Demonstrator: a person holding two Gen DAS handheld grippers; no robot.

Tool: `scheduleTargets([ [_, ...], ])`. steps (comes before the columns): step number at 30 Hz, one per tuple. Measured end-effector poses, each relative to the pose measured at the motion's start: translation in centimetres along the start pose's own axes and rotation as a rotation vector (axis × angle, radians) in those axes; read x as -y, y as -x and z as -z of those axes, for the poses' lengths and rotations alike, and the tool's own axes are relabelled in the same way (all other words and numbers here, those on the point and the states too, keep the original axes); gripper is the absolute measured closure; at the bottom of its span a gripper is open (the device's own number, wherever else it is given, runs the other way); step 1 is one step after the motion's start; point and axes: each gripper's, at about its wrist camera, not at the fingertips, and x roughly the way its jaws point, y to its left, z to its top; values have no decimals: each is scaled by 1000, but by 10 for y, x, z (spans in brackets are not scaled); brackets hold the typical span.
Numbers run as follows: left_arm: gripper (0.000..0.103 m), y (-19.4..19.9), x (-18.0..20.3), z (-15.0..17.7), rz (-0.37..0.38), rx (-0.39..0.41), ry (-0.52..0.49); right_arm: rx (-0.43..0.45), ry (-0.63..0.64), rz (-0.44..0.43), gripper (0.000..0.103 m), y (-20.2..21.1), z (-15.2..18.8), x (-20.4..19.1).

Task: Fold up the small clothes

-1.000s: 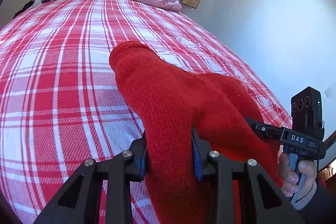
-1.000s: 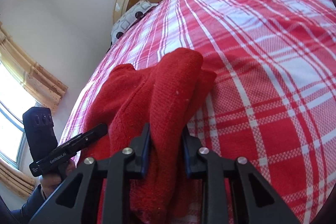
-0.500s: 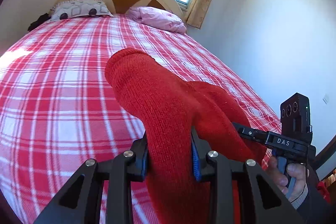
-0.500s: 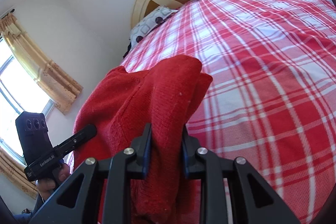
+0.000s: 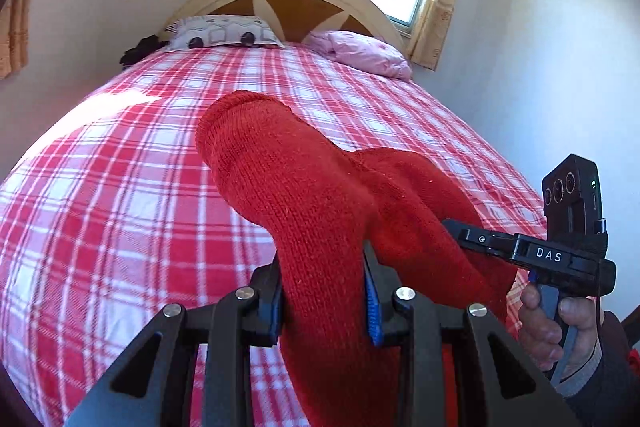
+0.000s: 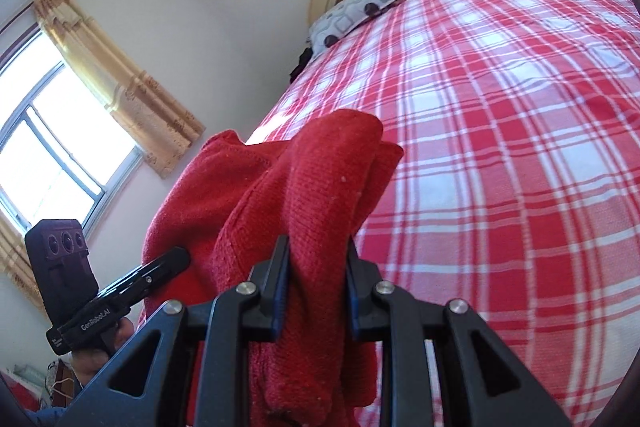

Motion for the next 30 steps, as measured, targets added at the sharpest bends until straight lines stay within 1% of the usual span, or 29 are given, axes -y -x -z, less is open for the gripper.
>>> scheduleTargets([
  [7, 70, 24, -31, 10, -52, 14, 37, -45, 44, -48, 77, -32, 8, -38],
  [14, 71, 41, -59, 21, -85, 28, 81, -92, 86, -84, 77, -62, 17, -69],
  [30, 71, 67, -115, 47, -142, 38, 171, -185, 111, -129, 77, -118, 38, -110],
])
